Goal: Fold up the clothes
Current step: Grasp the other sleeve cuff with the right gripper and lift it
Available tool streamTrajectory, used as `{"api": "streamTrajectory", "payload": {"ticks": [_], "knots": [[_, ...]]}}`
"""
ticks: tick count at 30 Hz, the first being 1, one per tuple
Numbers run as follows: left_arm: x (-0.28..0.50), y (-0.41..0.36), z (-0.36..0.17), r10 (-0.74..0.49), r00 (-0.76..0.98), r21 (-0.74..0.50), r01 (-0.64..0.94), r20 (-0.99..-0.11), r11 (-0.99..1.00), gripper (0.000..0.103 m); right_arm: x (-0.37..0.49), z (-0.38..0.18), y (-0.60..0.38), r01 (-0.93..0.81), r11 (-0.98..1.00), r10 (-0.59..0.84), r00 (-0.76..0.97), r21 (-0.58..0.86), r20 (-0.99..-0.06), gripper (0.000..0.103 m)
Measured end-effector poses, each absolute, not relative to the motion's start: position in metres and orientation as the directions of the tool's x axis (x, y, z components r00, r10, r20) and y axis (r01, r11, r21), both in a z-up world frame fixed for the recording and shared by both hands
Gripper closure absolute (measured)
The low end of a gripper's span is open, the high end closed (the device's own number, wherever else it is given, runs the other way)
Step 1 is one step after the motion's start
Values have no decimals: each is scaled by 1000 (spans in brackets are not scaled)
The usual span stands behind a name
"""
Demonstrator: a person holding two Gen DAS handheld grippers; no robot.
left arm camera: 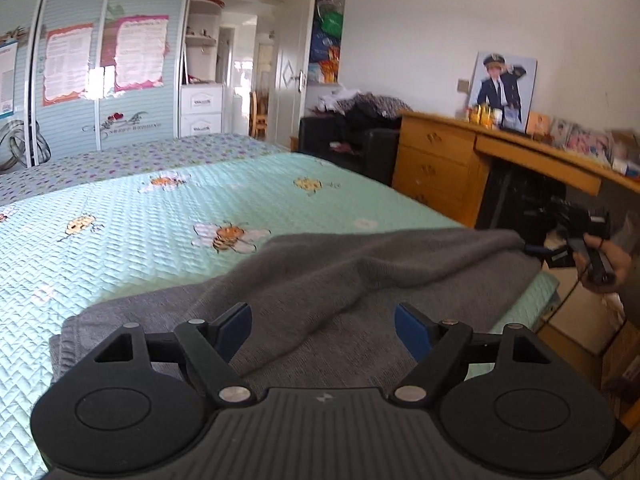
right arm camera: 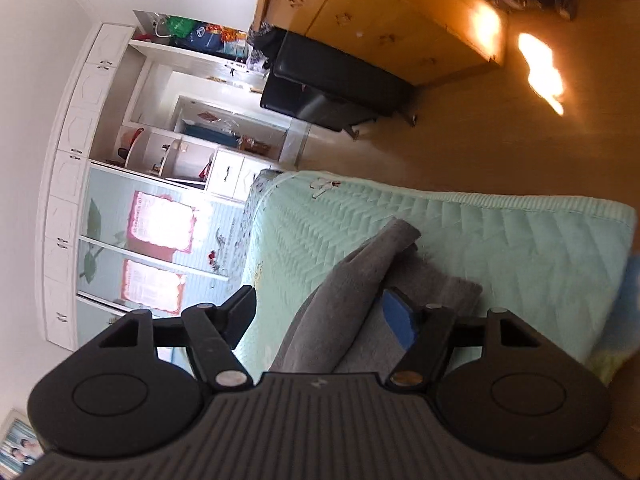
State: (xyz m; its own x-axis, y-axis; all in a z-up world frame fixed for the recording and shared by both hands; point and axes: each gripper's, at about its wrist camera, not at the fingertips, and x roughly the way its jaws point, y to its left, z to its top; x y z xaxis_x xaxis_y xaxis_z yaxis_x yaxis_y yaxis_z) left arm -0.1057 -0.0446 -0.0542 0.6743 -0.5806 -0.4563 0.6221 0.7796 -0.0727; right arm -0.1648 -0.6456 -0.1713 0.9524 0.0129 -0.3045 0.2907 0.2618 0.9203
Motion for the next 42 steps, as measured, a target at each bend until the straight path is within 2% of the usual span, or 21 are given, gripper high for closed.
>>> {"api": "streamTrajectory", "payload": {"ticks": [9, 13, 14, 16, 19, 22, 25, 28, 30, 33, 35, 37, 38, 42], "knots": [[-95, -69, -58, -566, 644, -58, 632, -515, 773, 21, -147, -179, -662, 351, 282, 8, 930, 893, -368, 29], [-95, -85, -60, -563, 630, -18, 658, -536, 753, 20, -120, -167, -661, 319, 459, 26, 928, 829, -372, 31], [-95, -89, -61, -563, 626, -9, 664, -540, 747, 19, -114, -161, -658, 319, 521, 31, 920, 792, -391, 33], [-95, -95, -62, -564, 618, 1, 675, -547, 738, 18, -107, -151, -649, 330, 610, 28, 900, 721, -436, 51], [-95, -102, -67, -565, 607, 10, 686, -559, 727, 18, -108, -132, -636, 315, 685, 7, 899, 658, -437, 70], [-93, -107, -71, -564, 596, 10, 692, -571, 721, 17, -113, -101, -611, 219, 756, 38, 926, 617, -375, 77], [-91, -112, -76, -566, 586, -1, 694, -580, 720, 17, -112, -66, -550, 87, 907, 63, 939, 413, -337, 77], [-91, -114, -79, -572, 580, -8, 698, -579, 716, 17, -108, -62, -464, -89, 988, 128, 930, 127, -345, 77], [-92, -115, -80, -576, 578, -8, 702, -579, 712, 17, -103, -79, -409, -225, 974, 201, 899, -16, -389, 77], [-95, -112, -80, -569, 585, -2, 696, -577, 718, 17, -103, -109, -347, -314, 927, 195, 871, -206, -450, 77], [-95, -108, -80, -564, 593, -8, 685, -575, 728, 17, -106, -120, -326, -357, 904, 214, 853, -234, -476, 74], [-94, -101, -81, -561, 599, -28, 669, -571, 742, 17, -112, -123, -321, -395, 894, 254, 833, -209, -491, 62], [-93, -97, -81, -560, 601, -38, 661, -570, 749, 16, -117, -120, -324, -403, 894, 266, 829, -197, -492, 59], [-90, -90, -86, -556, 602, -70, 640, -572, 765, 16, -137, -98, -351, -394, 896, 264, 844, -205, -467, 56]]}}
